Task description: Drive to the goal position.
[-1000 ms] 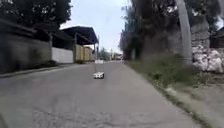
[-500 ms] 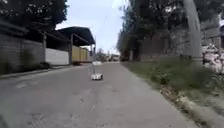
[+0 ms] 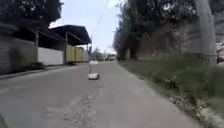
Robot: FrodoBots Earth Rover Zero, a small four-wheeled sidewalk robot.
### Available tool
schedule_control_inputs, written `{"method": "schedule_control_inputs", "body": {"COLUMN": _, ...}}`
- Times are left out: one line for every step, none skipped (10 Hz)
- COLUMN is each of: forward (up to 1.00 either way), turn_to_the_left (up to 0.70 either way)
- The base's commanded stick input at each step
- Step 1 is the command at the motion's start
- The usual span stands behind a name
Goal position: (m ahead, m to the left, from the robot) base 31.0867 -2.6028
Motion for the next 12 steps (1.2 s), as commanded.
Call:
{"method": "schedule_control_inputs", "body": {"forward": 1.0, "turn_to_the_left": -0.14}}
{"method": "schedule_control_inputs", "body": {"forward": 1.0, "turn_to_the_left": -0.33}}
{"method": "schedule_control_inputs", "body": {"forward": 1.0, "turn_to_the_left": -0.23}}
{"method": "schedule_control_inputs", "body": {"forward": 1.0, "turn_to_the_left": 0.0}}
{"method": "schedule_control_inputs", "body": {"forward": 1.0, "turn_to_the_left": 0.0}}
{"method": "schedule_control_inputs", "body": {"forward": 1.0, "turn_to_the_left": 0.0}}
{"method": "schedule_control_inputs", "body": {"forward": 1.0, "turn_to_the_left": 0.0}}
{"method": "schedule_control_inputs", "body": {"forward": 1.0, "turn_to_the_left": 0.0}}
{"method": "schedule_control_inputs", "body": {"forward": 1.0, "turn_to_the_left": 0.0}}
{"method": "schedule_control_inputs", "body": {"forward": 1.0, "turn_to_the_left": 0.0}}
{"method": "schedule_control_inputs", "body": {"forward": 1.0, "turn_to_the_left": -0.04}}
{"method": "schedule_control_inputs", "body": {"forward": 1.0, "turn_to_the_left": -0.32}}
